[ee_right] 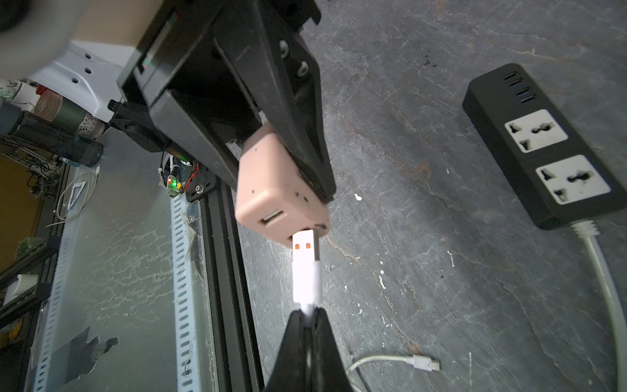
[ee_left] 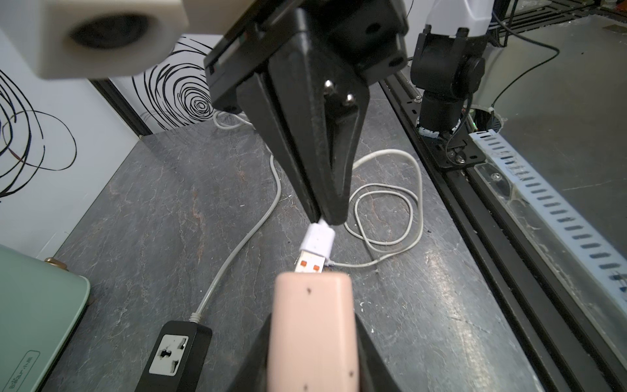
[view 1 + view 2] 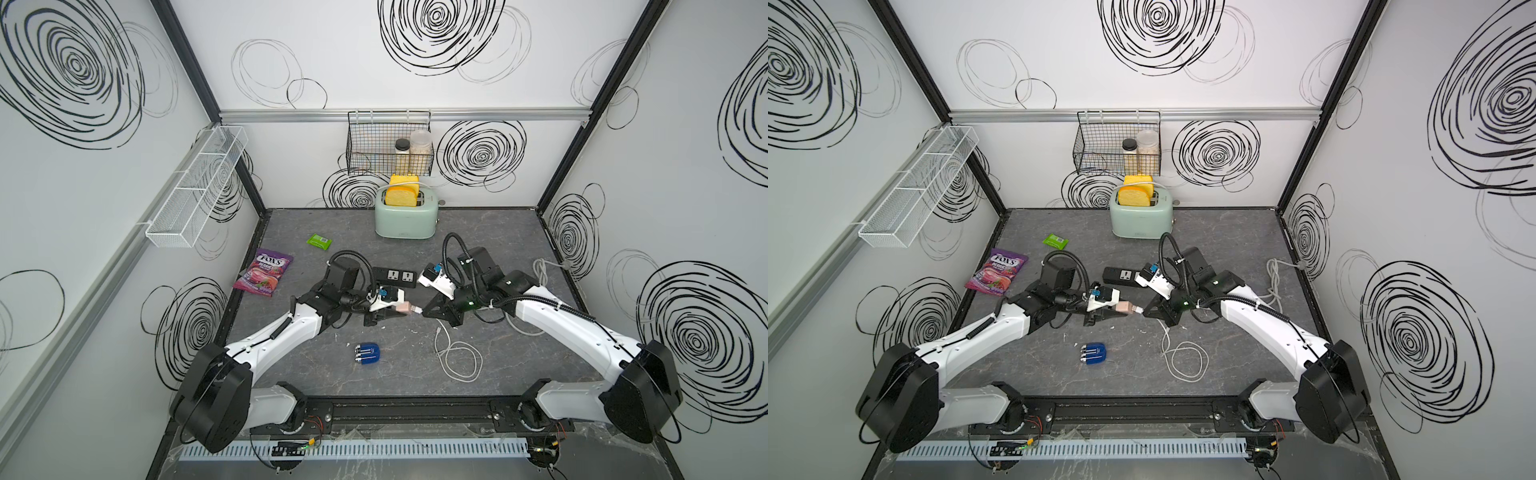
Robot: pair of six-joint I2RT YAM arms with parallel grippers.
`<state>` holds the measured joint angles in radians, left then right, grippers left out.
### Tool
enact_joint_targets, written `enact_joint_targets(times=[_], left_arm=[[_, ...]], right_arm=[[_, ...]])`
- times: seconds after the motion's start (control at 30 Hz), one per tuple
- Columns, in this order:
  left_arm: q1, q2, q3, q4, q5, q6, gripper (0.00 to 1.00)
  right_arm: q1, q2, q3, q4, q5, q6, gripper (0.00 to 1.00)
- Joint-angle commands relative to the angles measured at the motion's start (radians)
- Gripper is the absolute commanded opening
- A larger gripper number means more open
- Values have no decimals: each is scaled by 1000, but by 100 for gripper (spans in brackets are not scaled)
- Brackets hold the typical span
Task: Charge the electric shaver
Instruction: Insert the charging cable into the plug.
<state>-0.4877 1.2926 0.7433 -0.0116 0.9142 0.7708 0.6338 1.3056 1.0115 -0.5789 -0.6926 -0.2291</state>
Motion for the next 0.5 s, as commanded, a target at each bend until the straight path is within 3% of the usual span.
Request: enact_joint_targets(times=[0.0, 0.47], left_arm=[[-8, -2, 9, 28, 41, 30, 0], [-3, 8, 2, 35, 43, 28, 0]], right_arm=[[21, 21, 16, -24, -18, -47, 0], [27, -10, 19, -24, -20, -117, 0]])
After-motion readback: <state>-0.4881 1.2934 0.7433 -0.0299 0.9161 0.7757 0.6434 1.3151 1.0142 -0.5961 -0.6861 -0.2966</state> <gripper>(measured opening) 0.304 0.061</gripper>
